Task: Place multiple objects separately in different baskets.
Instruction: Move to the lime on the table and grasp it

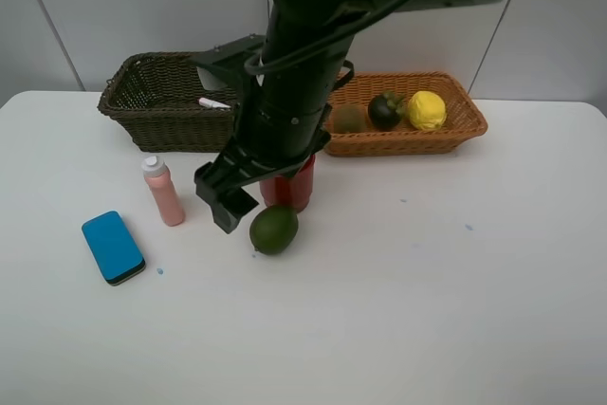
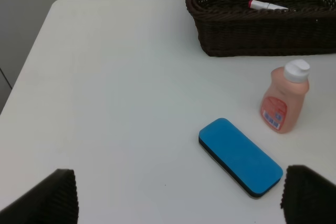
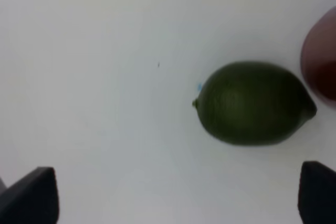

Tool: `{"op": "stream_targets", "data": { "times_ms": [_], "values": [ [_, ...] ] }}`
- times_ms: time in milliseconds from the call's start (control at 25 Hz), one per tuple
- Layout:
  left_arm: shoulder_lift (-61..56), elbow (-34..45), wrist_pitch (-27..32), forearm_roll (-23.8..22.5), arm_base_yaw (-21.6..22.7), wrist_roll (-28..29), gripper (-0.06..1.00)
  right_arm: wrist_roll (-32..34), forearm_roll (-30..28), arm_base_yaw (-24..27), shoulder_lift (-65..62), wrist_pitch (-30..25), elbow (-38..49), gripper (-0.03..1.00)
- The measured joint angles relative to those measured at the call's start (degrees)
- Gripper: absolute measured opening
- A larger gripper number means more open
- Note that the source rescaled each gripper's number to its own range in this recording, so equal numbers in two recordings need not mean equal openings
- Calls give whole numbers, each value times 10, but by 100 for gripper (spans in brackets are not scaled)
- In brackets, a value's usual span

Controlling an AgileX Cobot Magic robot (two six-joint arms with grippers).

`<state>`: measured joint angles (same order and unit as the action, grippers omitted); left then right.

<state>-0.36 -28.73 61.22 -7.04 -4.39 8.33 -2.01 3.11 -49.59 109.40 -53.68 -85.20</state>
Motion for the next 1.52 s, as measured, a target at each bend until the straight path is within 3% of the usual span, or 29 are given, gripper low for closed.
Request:
{"op": "stream_targets", "data": {
  "times_ms": [360, 480, 760, 1000, 1520],
  "values": [
    [0, 0, 0, 0, 0, 0, 100, 336, -25, 29, 29, 20, 1, 100],
    [0, 0, 0, 0, 0, 0, 100, 417, -39, 29, 43, 18, 1, 100],
    [0, 0, 0, 0, 0, 0, 100, 446, -17, 29, 88, 23, 1, 100],
    [0, 0, 0, 0, 0, 0, 100, 447, 9, 29, 120, 59, 1, 99],
    [0, 0, 0, 0, 0, 0, 100, 447, 16, 29, 152, 78, 1, 98]
  ]
}}
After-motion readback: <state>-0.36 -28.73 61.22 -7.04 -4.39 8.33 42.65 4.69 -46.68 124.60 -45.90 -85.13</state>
